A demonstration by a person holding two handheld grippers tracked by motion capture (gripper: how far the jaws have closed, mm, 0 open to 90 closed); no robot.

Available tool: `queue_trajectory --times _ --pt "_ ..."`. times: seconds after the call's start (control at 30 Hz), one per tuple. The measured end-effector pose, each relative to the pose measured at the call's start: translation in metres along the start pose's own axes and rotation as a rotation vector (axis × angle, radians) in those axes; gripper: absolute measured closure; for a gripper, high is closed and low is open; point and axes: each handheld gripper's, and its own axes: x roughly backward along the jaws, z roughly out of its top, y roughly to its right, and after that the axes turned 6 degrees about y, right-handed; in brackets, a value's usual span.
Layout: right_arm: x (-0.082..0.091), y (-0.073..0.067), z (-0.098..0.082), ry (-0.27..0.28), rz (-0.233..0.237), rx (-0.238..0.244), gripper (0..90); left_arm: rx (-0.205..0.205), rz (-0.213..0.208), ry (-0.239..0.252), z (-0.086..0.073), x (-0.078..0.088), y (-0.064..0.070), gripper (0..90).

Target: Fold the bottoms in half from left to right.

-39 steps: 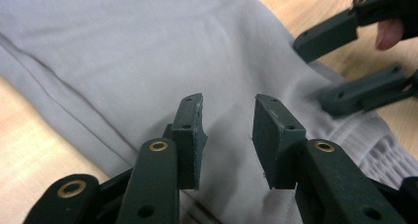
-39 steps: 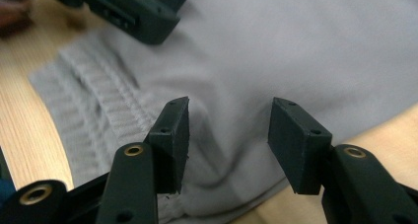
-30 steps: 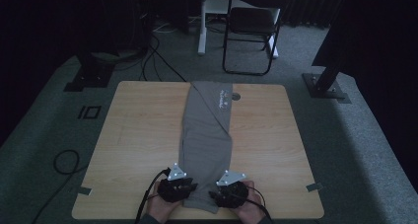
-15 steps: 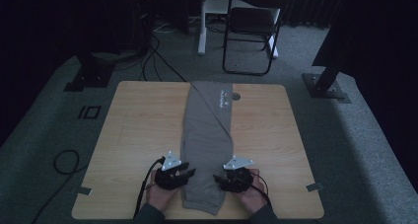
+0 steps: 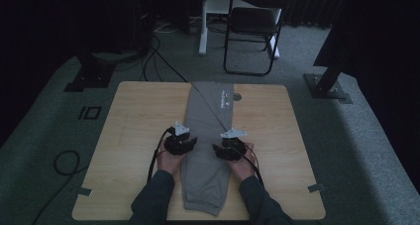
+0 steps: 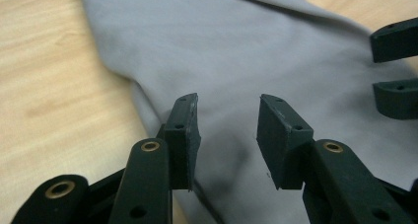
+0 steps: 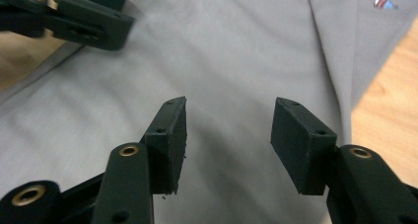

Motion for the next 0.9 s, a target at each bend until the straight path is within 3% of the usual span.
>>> queue_trajectory --times 0.13,0.23,0.37,0.47,0.57,0.73,0.83,0.9 --pt "-0.017 0.002 0.003 -0.032 -0.018 -0.010 47.8 0.004 0.037 -0.052 -0.001 -0.012 -0.005 64.6" --pt "-0.022 0.002 -0.001 -0.038 -0.024 -0.016 47.9 0.029 0.027 -0.035 -0.006 -0.008 -0.006 69.6" --pt "-0.020 -0.001 -0.005 -0.024 -0.016 -0.001 48.5 0.008 0.035 -0.038 -0.010 -0.002 -0.004 73.7" --pt "-0.015 -0.004 -0.009 -0.022 -0.002 0.010 49.1 0.010 0.036 -0.037 -0.019 0.009 0.003 77.5" --pt "-0.010 -0.007 -0.013 -0.019 0.011 0.018 49.0 0.044 0.019 -0.033 -0.026 0.019 0.009 78.3" --pt "0.002 -0.013 -0.021 -0.020 0.034 0.036 49.1 0.065 -0.005 -0.032 -0.040 0.037 0.027 79.1" --pt "0.006 -0.013 -0.024 -0.022 0.041 0.040 49.1 0.062 -0.008 -0.032 -0.044 0.042 0.033 80.1" --pt "0.020 -0.018 -0.034 -0.025 0.061 0.055 49.0 0.034 -0.015 -0.035 -0.053 0.055 0.050 80.1"
